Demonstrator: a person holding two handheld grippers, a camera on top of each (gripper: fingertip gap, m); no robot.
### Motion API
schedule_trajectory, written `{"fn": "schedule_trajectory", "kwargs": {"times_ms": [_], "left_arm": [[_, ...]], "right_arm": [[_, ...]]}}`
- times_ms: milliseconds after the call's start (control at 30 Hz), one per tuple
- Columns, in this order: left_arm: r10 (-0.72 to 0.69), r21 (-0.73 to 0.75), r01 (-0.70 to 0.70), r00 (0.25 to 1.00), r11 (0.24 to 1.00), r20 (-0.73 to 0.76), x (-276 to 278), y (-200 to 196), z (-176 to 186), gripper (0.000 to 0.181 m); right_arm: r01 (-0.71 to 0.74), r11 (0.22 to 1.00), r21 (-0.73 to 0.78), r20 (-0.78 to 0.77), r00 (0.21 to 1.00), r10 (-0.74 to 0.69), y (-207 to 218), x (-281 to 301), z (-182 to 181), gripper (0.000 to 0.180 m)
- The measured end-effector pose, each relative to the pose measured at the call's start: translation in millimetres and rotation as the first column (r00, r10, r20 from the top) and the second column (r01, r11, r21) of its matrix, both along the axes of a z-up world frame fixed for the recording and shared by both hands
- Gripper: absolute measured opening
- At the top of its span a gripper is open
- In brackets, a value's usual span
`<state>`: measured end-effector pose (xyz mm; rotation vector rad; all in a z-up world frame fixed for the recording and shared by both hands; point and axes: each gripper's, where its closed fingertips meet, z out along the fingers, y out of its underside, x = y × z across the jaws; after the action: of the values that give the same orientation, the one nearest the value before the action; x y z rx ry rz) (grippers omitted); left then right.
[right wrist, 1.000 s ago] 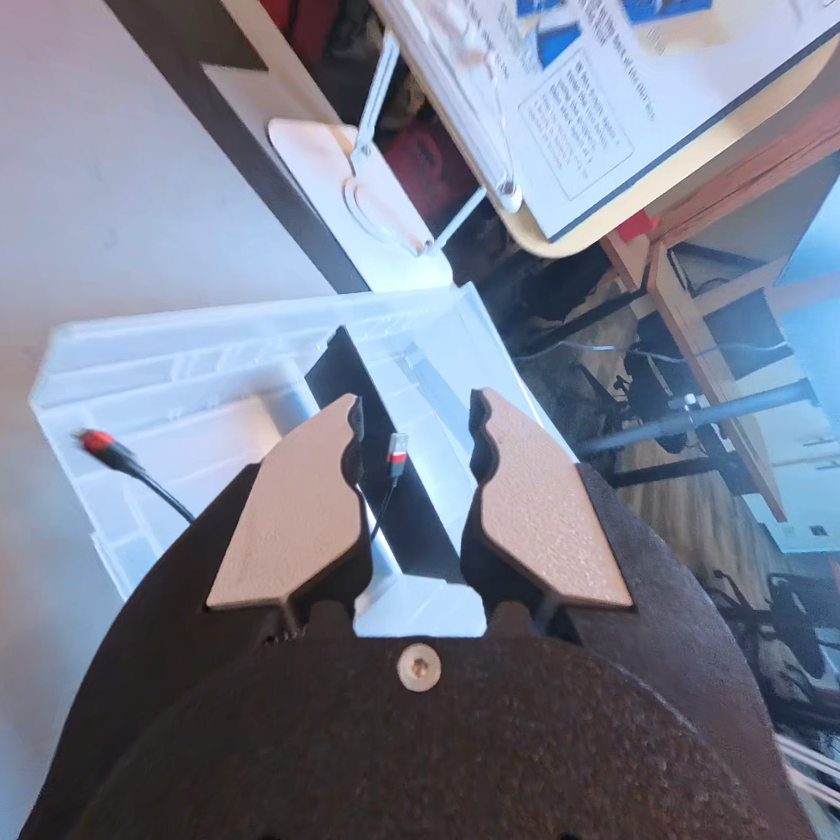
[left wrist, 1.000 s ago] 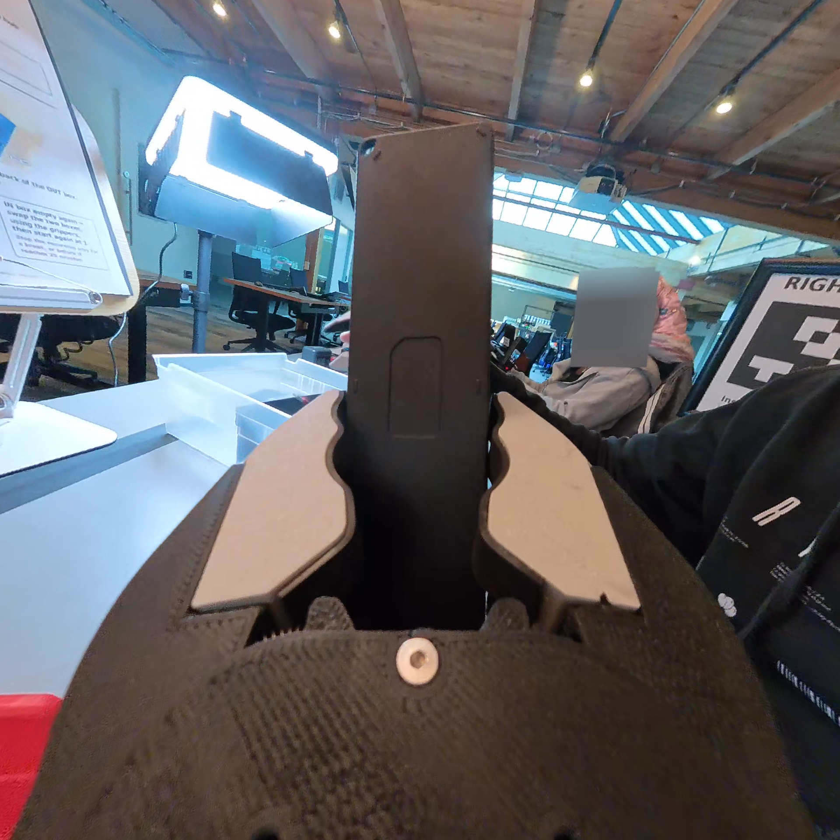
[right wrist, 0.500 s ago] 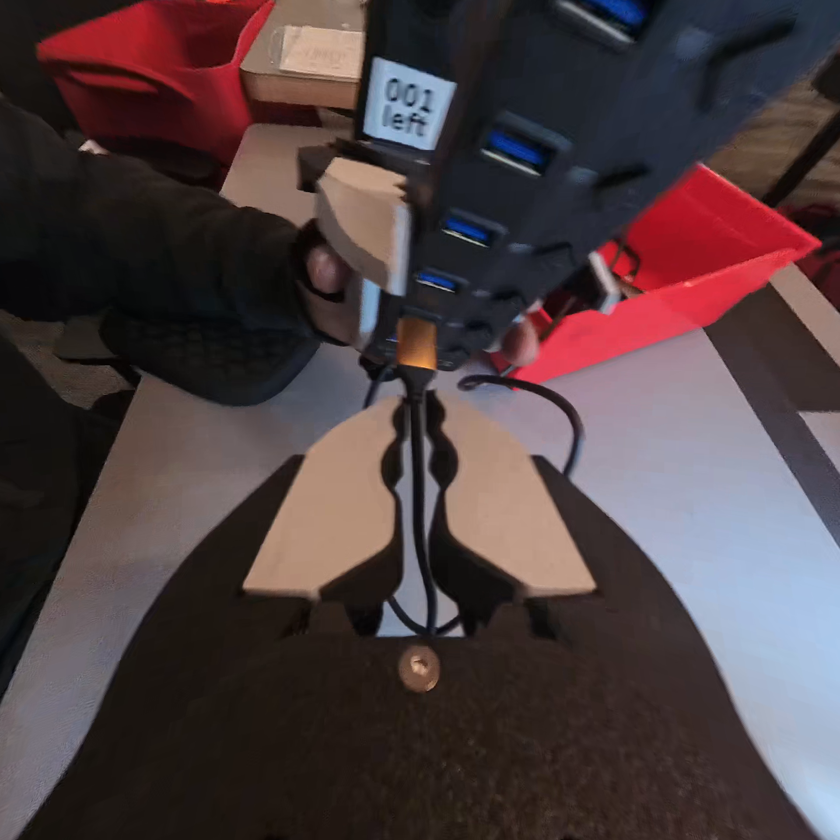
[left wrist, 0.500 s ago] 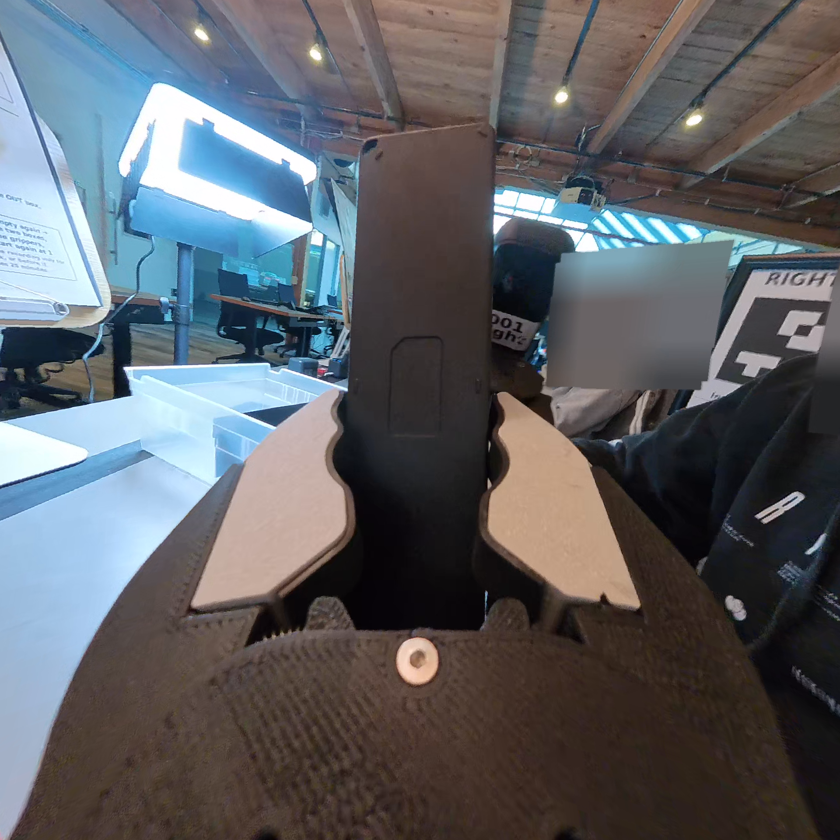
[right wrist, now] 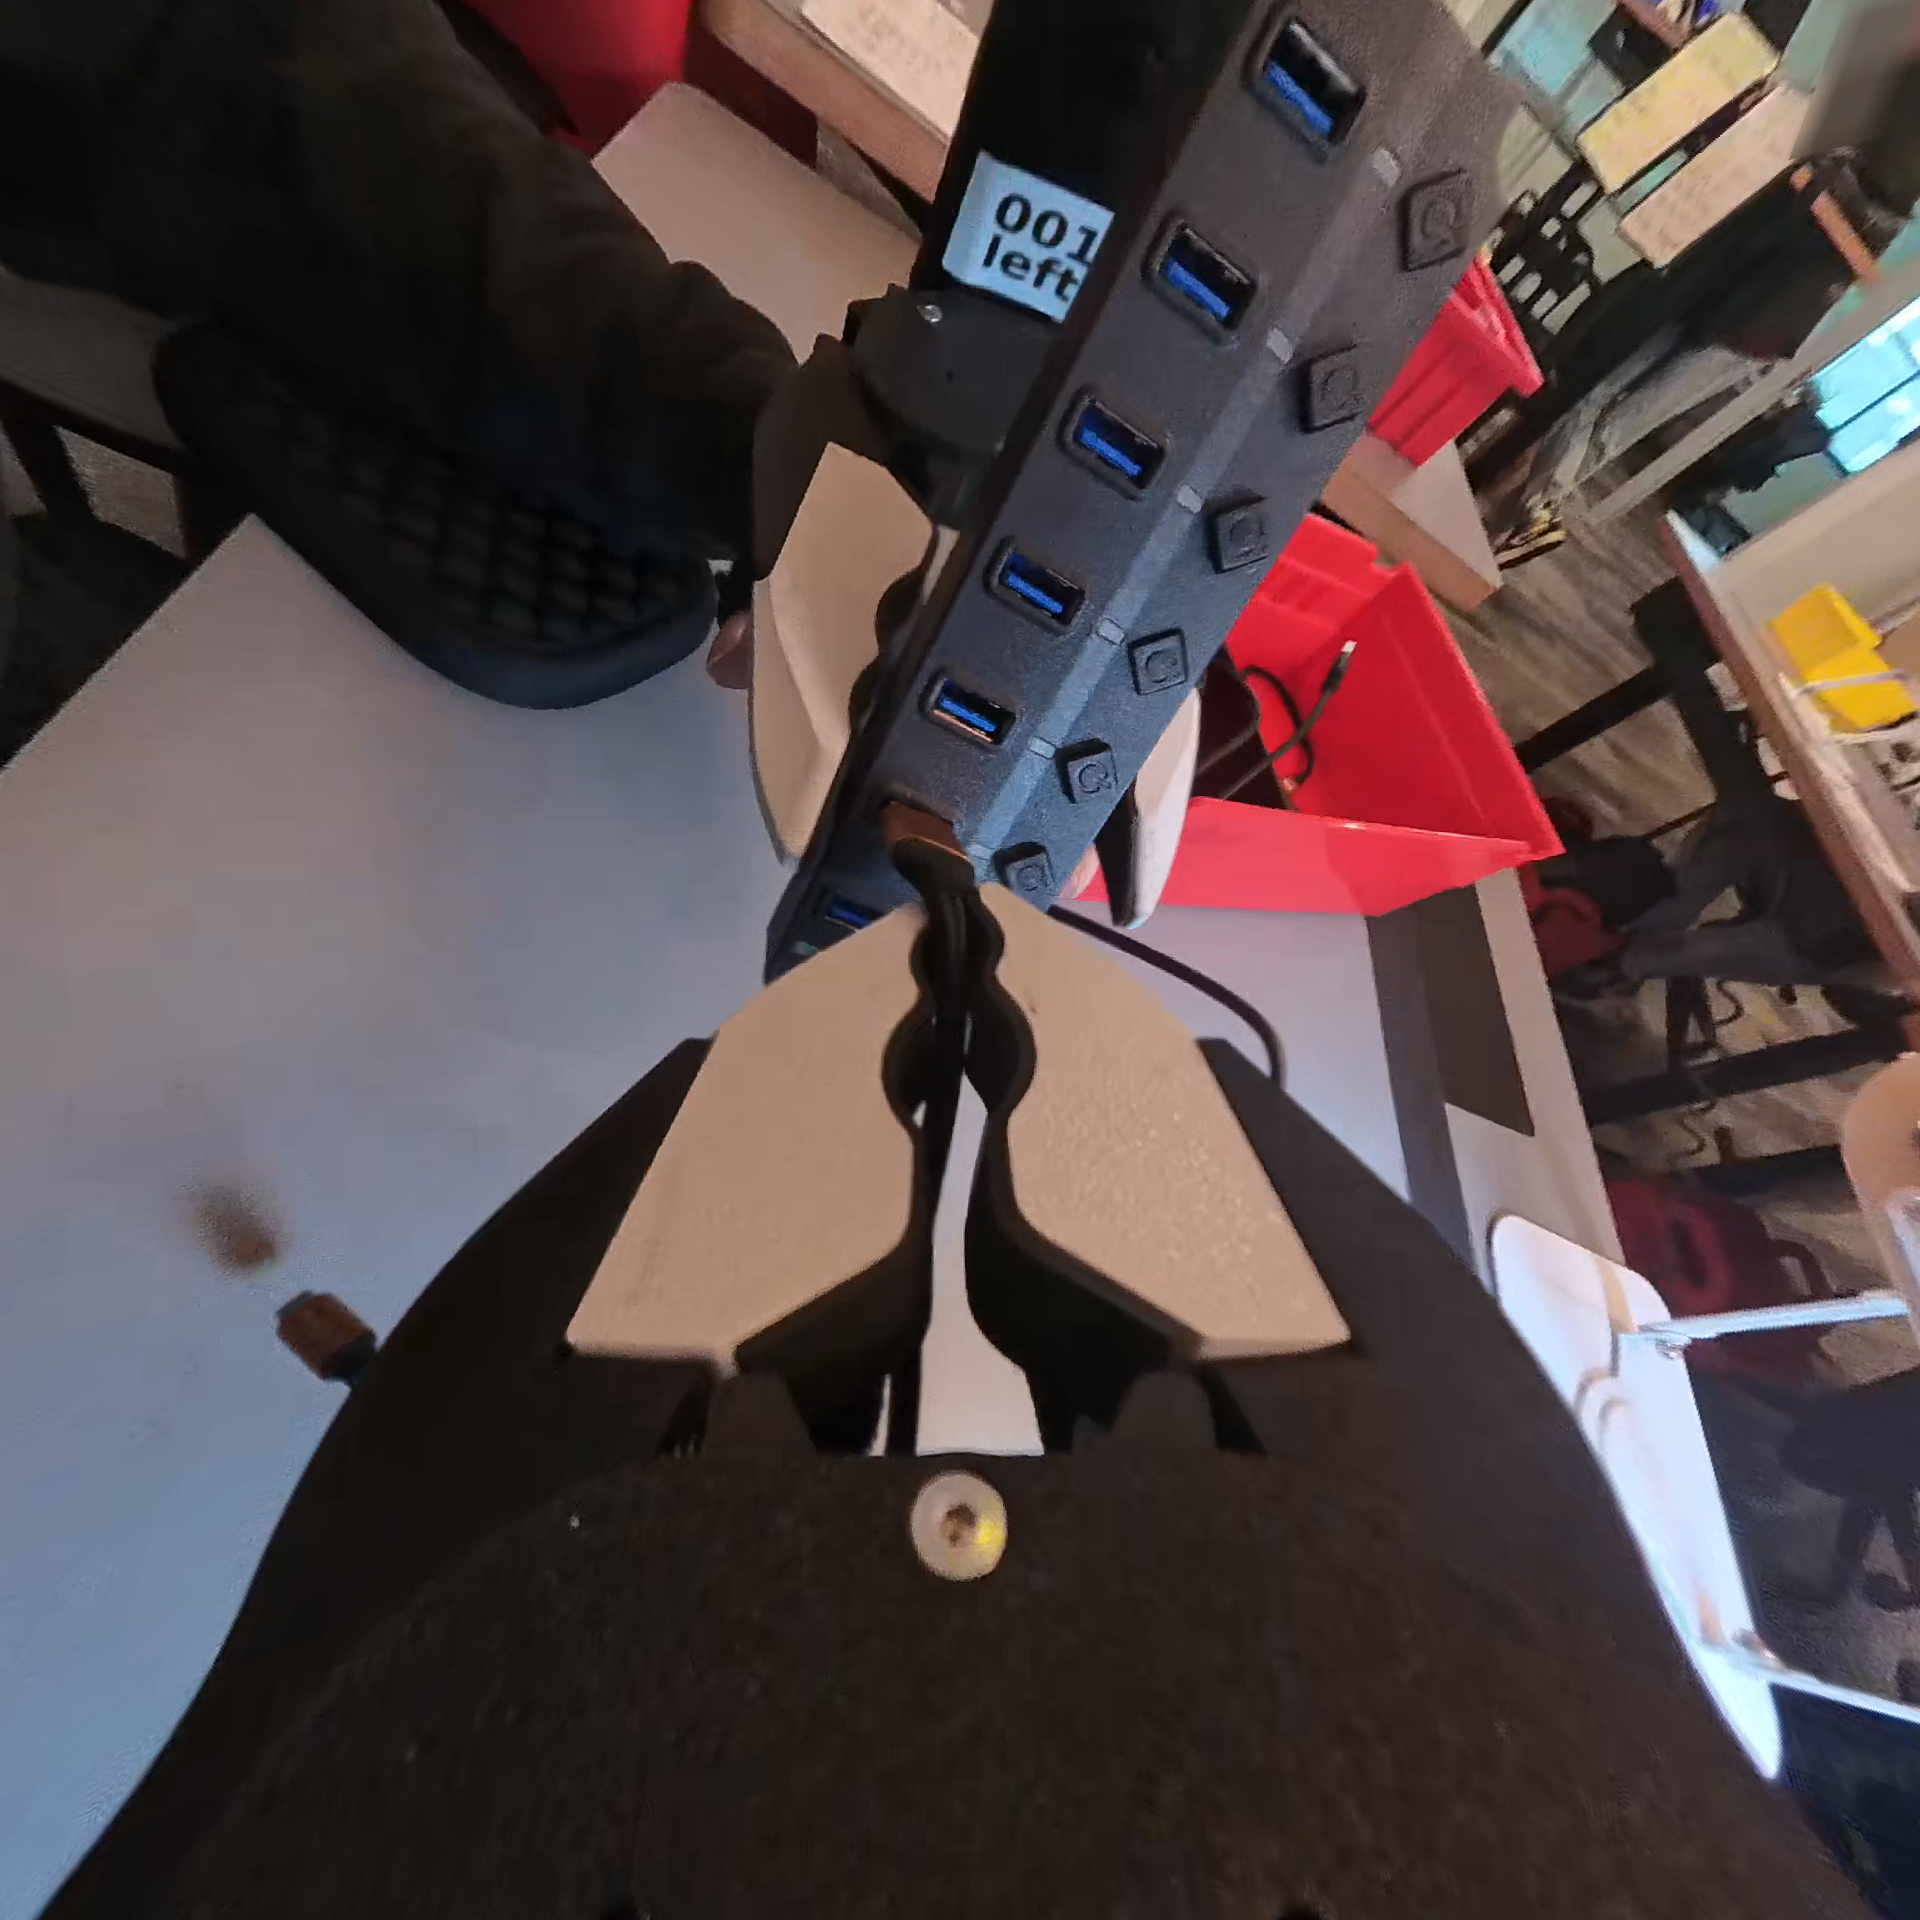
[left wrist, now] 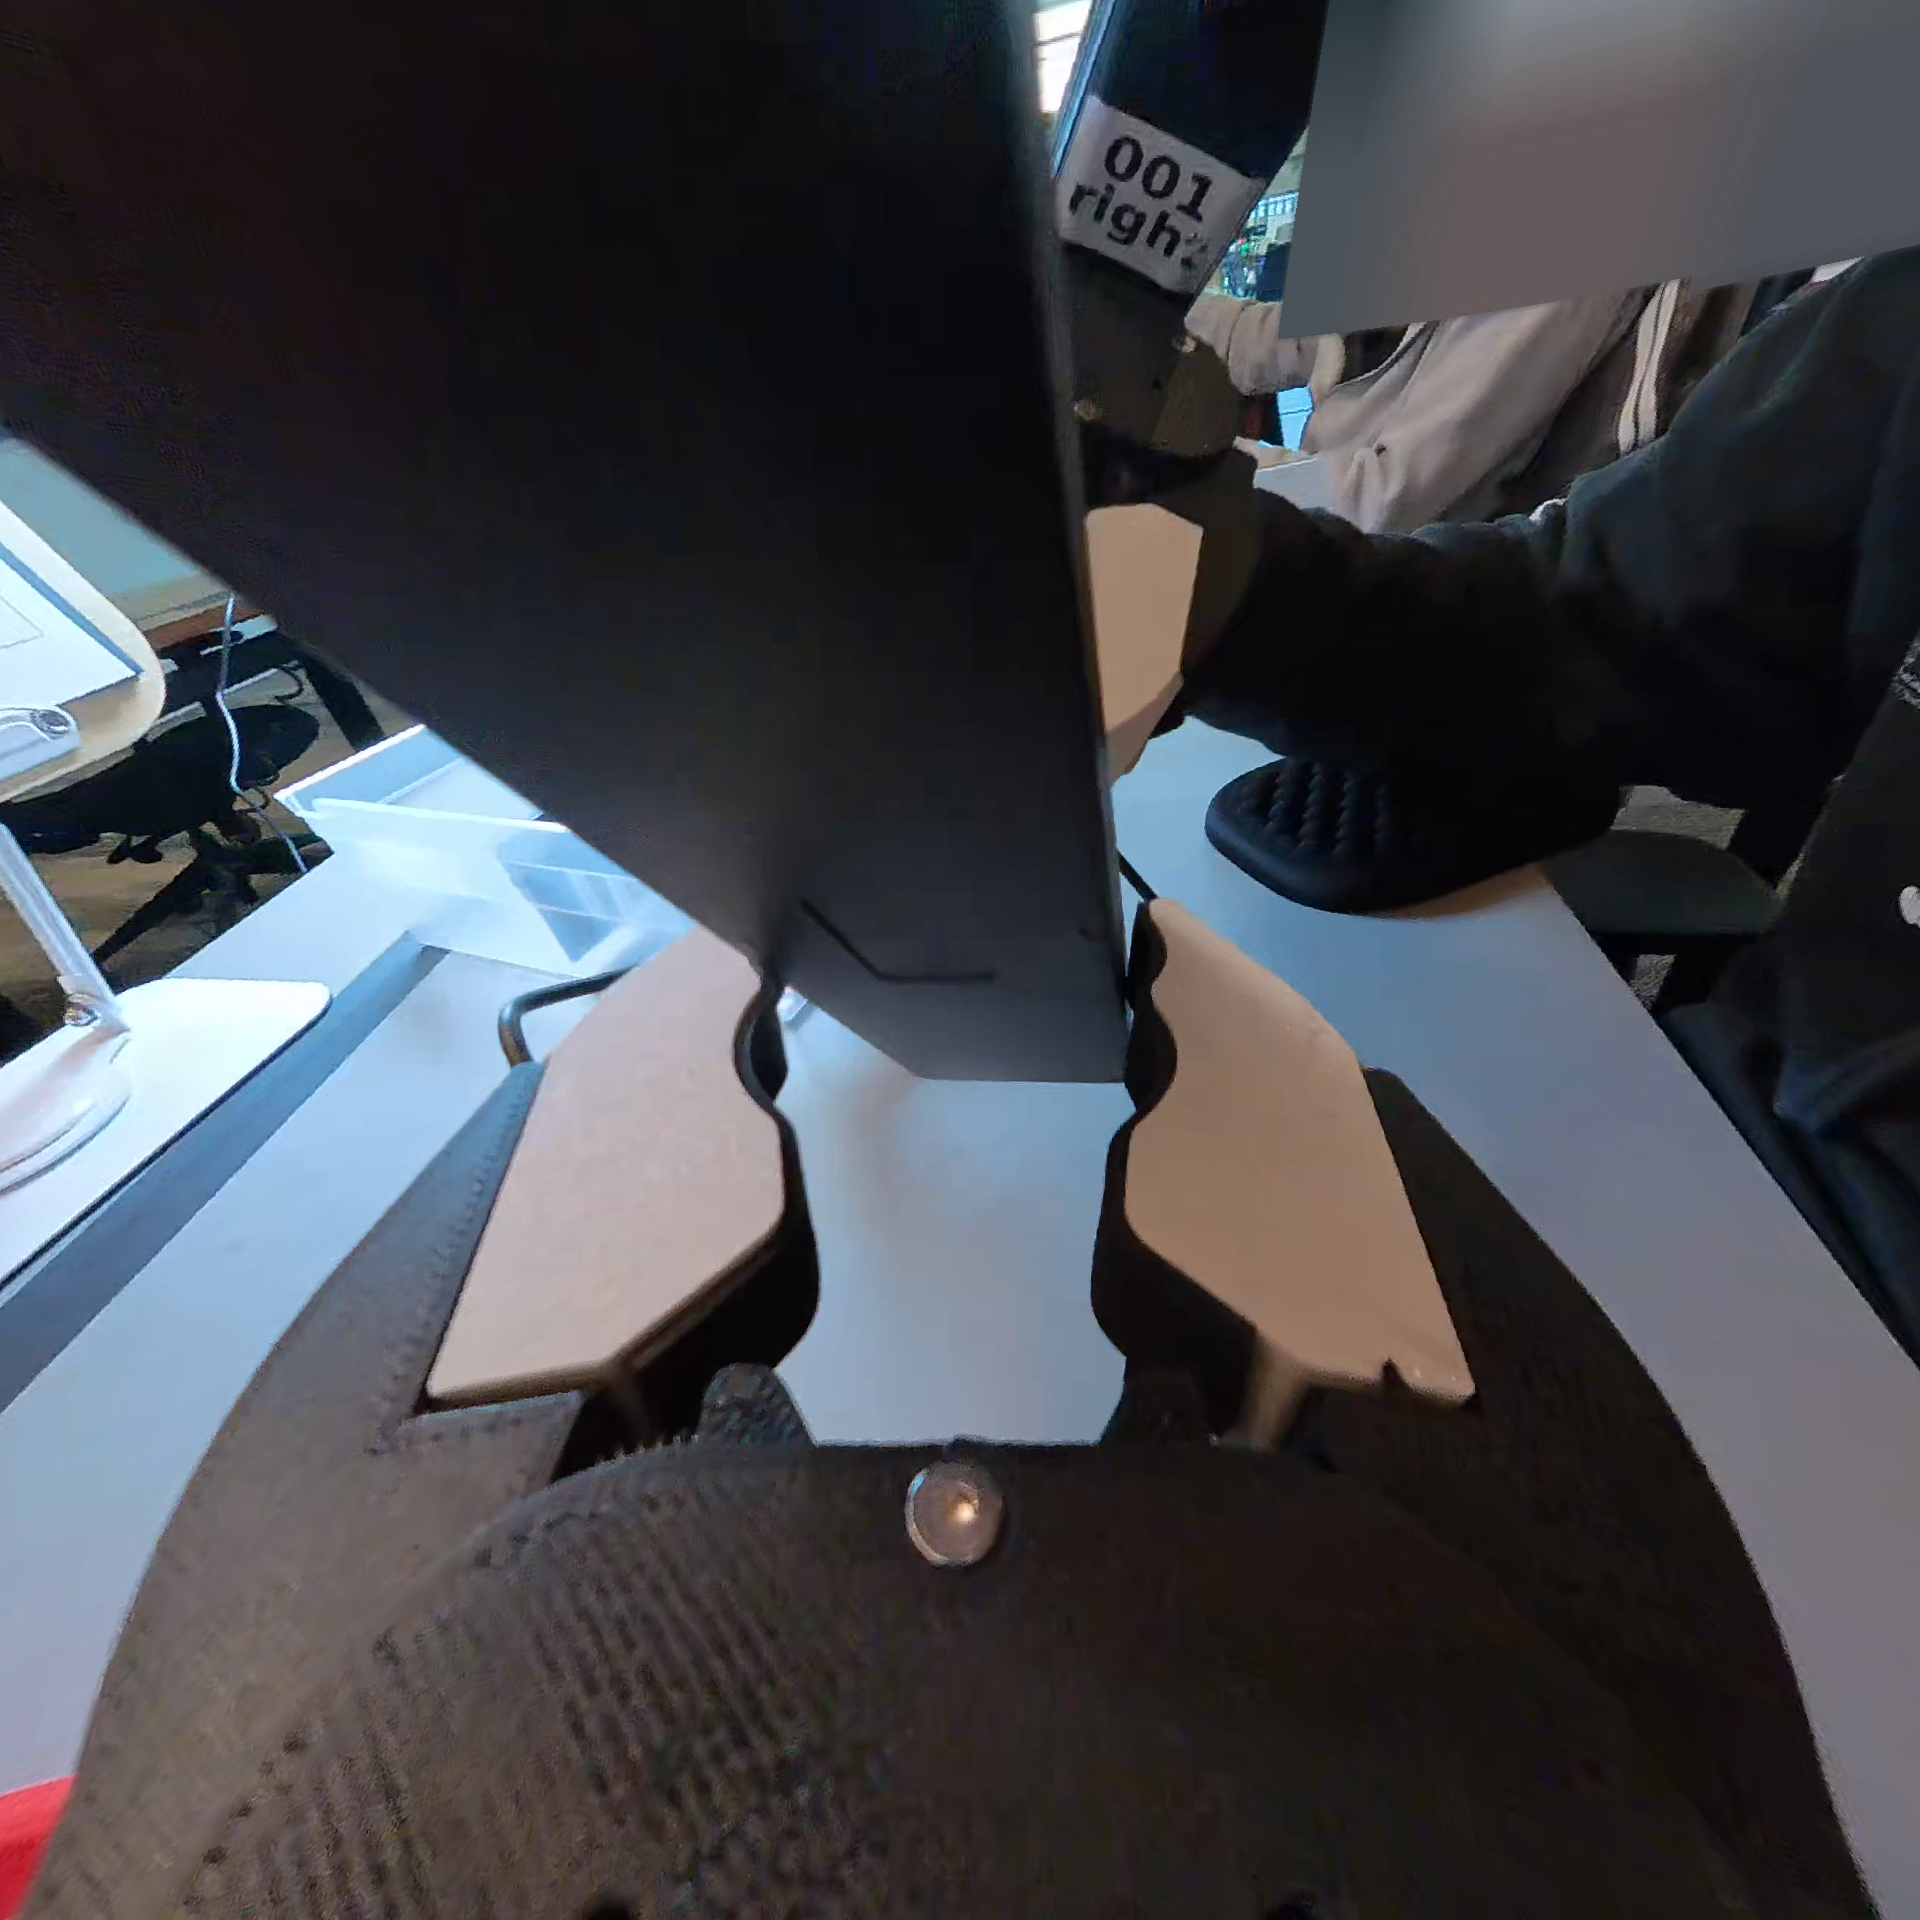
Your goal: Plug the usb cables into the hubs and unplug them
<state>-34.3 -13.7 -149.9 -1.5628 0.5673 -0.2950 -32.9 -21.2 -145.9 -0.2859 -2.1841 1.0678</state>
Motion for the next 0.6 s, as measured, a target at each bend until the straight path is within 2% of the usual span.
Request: {"fn": "schedule_trajectory", "kwargs": {"times_ms": [133, 267, 367, 467, 600], "left_arm": [[0.003, -0.032, -0.003, 1.000, 0.999, 0.010, 1, 3, -6, 0.061], [0.118, 0.014, -0.117, 0.989, 0.993, -0.084, -11, 7, -2, 0.057], [0.215, 0.070, -0.205, 0.948, 0.976, -0.234, -19, 7, 1, 0.056], [0.239, 0.113, -0.213, 0.912, 0.971, -0.334, -12, 7, 1, 0.055], [0.259, 0.140, -0.220, 0.872, 0.965, -0.415, -10, 6, -2, 0.055]], "right_arm": [[-0.002, 1.000, 0.020, -0.018, 1.000, 0.003, 3, 0, -4, 0.000], [0.074, 0.997, 0.034, -0.013, 0.997, -0.074, 11, -7, -8, 0.001], [0.082, 0.997, 0.008, 0.026, 0.996, -0.082, 11, -6, -6, 0.021], [0.099, 0.995, 0.003, 0.021, 0.995, -0.099, 7, -10, -8, 0.028], [0.068, 0.997, 0.048, 0.004, 0.998, -0.068, 2, -8, -14, 0.017]]}}
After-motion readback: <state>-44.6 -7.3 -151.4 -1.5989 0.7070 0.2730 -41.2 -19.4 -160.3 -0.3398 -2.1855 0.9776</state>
